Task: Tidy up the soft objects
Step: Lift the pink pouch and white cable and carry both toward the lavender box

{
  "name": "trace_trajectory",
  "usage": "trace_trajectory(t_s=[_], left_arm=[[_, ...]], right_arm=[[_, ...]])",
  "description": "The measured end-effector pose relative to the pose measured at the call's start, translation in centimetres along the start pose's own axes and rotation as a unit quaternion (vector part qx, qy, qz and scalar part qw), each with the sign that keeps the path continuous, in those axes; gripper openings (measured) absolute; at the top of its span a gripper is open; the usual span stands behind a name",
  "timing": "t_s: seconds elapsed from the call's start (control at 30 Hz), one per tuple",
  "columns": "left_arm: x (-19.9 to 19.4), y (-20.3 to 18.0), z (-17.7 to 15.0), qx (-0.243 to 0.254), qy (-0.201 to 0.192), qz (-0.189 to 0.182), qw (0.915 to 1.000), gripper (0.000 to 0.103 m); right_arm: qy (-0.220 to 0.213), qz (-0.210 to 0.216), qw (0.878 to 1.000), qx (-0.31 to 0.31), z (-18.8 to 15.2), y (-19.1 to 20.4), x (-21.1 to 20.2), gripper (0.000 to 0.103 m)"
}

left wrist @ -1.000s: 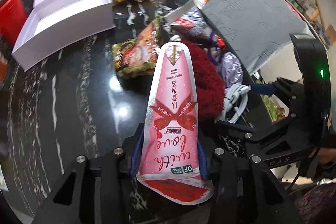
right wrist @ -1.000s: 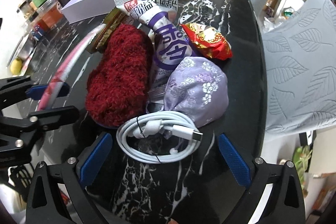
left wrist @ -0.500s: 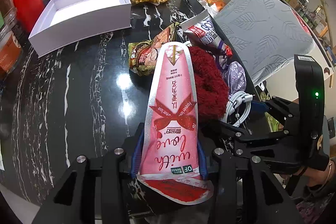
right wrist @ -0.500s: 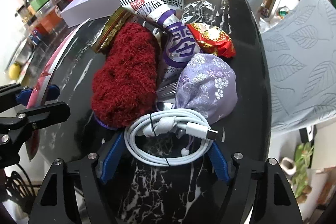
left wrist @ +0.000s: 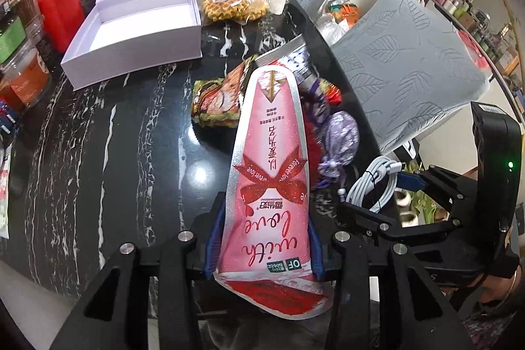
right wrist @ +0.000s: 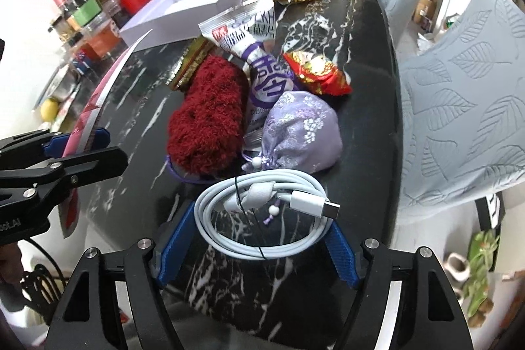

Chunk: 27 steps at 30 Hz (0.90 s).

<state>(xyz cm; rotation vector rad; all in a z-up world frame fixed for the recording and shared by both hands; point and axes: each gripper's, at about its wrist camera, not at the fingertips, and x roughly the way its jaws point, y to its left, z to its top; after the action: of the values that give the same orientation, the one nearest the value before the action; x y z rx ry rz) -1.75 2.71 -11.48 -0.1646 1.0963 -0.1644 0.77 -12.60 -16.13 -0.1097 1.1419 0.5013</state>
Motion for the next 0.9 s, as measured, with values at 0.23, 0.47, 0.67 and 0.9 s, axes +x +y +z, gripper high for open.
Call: trace_trajectory(t_s=[0.23, 0.47, 0.67, 0.9], left_arm=[[-2.7, -2.3, 0.7, -0.016, -0.027, 0.011, 0.9994, 0.042], [-6.0, -4.5, 1.9, -0.025, -0.067, 0.030, 0.9970, 0.042], [-8.6, -5.5, 2.6, -0.035, -0.099, 0.053, 0.9930, 0.042], [-10.1, -5.3, 3.7, -0.053, -0.130, 0.071, 0.9876, 0.042]], right_arm=[[-0.018, 0.021, 1.000, -0.010, 0.5, -1.0, -3.6, 0.075], [-0.042, 0.040, 0.998, -0.024, 1.7, -2.0, -7.5, 0.075], [-0.061, 0.061, 0.995, -0.043, 2.6, -2.5, -10.3, 0.075], [-0.076, 0.087, 0.991, -0.065, 3.7, -2.2, -12.1, 0.075]])
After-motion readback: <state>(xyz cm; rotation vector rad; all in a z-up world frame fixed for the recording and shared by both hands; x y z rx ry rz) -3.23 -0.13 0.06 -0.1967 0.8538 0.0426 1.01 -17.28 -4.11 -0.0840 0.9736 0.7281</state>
